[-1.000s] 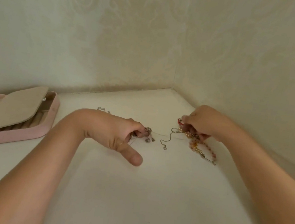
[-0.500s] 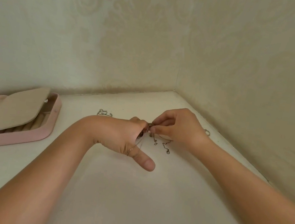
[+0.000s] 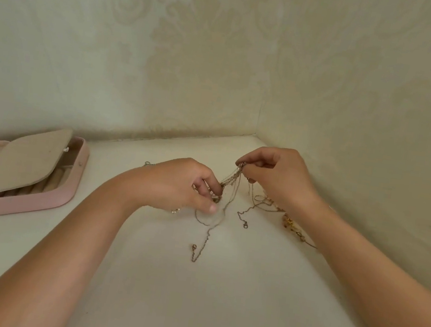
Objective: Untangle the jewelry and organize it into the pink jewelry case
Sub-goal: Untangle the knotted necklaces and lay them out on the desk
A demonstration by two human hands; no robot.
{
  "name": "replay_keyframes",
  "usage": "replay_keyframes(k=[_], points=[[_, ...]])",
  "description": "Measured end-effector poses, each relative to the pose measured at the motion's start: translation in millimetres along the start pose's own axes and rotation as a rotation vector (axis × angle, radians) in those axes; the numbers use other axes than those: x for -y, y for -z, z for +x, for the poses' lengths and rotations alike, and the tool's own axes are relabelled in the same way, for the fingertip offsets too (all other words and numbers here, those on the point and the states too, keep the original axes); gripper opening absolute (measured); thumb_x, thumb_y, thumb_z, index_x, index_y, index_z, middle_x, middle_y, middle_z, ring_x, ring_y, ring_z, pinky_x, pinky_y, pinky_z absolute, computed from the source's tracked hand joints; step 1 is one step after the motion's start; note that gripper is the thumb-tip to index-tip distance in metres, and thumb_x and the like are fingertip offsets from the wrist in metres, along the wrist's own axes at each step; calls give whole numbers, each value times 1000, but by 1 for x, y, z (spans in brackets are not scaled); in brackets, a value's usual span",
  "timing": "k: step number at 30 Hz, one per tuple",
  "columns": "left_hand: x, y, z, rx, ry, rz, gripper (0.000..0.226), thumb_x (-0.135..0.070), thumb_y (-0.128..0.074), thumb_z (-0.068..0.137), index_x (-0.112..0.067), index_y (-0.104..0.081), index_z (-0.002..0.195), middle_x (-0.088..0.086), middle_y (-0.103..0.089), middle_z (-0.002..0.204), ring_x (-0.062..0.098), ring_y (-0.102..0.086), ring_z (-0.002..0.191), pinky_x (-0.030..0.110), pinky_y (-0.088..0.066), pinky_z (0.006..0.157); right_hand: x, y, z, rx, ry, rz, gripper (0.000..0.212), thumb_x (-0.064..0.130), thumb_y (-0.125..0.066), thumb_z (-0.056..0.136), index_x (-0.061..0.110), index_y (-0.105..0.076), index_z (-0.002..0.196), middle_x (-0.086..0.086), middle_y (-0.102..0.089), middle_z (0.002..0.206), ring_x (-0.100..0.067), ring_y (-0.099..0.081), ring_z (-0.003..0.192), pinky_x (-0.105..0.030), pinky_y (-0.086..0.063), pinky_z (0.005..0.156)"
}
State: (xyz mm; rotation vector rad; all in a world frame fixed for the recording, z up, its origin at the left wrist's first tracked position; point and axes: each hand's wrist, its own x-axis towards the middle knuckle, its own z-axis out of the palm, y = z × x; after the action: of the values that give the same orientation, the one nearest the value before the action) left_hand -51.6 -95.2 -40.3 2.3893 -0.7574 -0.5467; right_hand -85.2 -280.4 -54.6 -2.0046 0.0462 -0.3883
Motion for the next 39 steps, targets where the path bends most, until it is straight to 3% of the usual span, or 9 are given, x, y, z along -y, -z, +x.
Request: replay_keyframes(k=[5,8,10,13,20,23,26,34,39], points=[[2,2,4,-170,9,-52,26,-3,-57,84,-26,-68,86,-8,-67,84,9,-59,76,22,-46,68,3,1,-1,71,27,98,8,13,-75,81,17,-71,76,-2,-64,65,-2,-55,54,-8,-36,49],[3,1,6,-280,7,-127,12,-16,-70,82,-26,-68,89,0,-67,94,17,-61,91,21,-41,72,3,1,-1,106,33,103,6,12,-71,85,16,-72,81,2,-66,70,2,-58,60,-6,-39,55],[3,-1,8,-307,-32,-214,18,-31,-76,77,-28,-69,94,-7,-69,100,7,-62,98,18,-43,72,3,0,-2,126,45,120,9,6,-69,84,15,-72,84,1,-69,72,-2,-63,66,-9,-45,64],[-5,-9,10,-337,-104,-335,20,-32,-75,79,-23,-71,96,-7,-74,89,-4,-66,80,5,-42,61,4,-4,-4,139,59,125,14,4,-74,79,17,-68,78,4,-70,66,-6,-66,65,-12,-49,65],[-6,-12,14,-455,-93,-399,4,-21,-75,81,-18,-74,84,1,-74,76,-2,-66,65,2,-38,50,4,-2,-6,100,86,30,15,8,-74,80,21,-69,82,2,-71,74,-11,-66,70,-22,-53,72],[-5,-14,17,-441,-43,-374,8,-23,-70,85,-18,-71,78,-3,-73,73,10,-69,77,9,-46,62,5,-4,-8,115,159,-123,14,5,-72,80,19,-73,80,4,-71,72,-7,-65,66,-15,-50,62],[-5,-20,21,-356,-60,-480,14,-19,-62,90,-12,-68,80,1,-68,77,17,-65,81,35,-52,93,4,-3,-7,100,160,-130,16,6,-74,76,19,-69,71,10,-64,63,1,-55,55,-9,-39,53],[1,-27,28,-348,-77,-378,37,-41,-44,99,-9,-63,96,1,-63,92,19,-56,89,43,-47,91,1,2,-3,380,-185,291,17,22,-64,88,18,-69,72,12,-63,71,-5,-49,71,-24,-36,70],[2,-21,25,-206,-207,-866,38,-43,-52,89,-8,-66,93,4,-65,89,17,-62,92,35,-51,89,4,10,-1,528,-306,707,5,12,-61,80,12,-65,77,2,-59,69,-6,-42,55,-22,-36,64]])
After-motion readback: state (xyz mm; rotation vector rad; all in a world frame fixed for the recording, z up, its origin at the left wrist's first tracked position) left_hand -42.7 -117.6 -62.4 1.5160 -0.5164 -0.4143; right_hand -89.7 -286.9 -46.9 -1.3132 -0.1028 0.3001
